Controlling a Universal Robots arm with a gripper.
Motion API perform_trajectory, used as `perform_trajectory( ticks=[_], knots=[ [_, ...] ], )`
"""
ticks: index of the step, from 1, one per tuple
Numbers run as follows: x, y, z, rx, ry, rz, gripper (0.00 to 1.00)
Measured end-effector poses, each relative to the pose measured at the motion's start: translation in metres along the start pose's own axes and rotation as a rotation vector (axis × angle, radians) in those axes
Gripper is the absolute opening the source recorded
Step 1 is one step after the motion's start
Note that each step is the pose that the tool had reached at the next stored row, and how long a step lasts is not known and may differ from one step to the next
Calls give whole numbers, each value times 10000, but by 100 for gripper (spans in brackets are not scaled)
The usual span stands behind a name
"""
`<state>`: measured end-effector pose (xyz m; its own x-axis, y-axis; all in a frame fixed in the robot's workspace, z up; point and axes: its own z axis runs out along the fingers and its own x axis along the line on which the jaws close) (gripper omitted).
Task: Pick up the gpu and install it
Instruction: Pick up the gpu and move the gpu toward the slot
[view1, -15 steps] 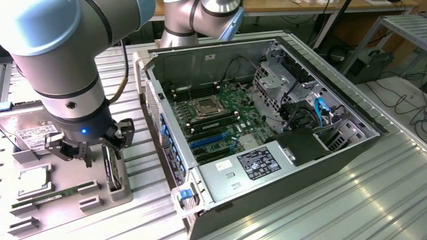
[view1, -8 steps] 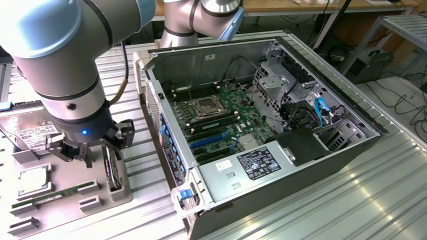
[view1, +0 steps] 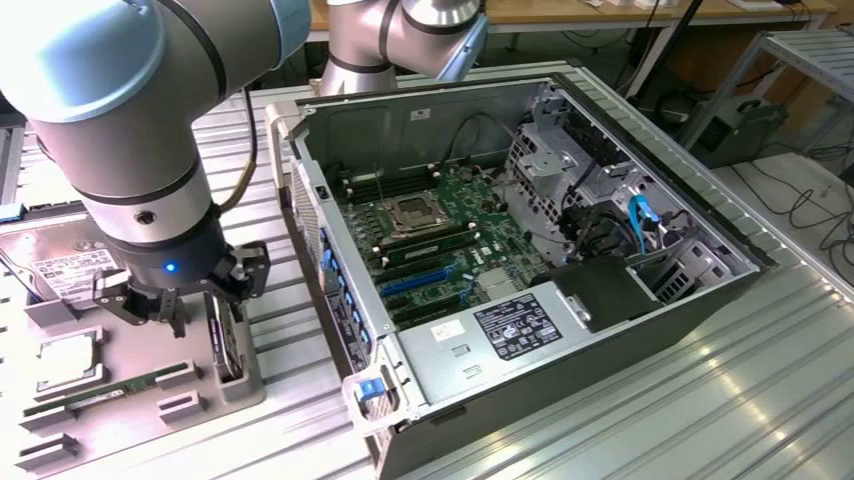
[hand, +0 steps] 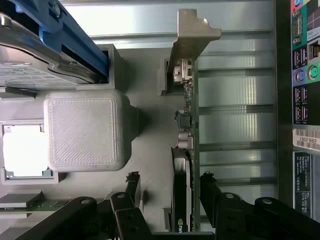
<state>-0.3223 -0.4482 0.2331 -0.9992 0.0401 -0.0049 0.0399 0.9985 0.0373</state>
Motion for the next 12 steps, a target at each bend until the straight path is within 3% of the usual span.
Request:
perform_trajectory(
  ticks=[12],
  knots=[
    [0,-2,50,-1,0,0,60]
  ],
)
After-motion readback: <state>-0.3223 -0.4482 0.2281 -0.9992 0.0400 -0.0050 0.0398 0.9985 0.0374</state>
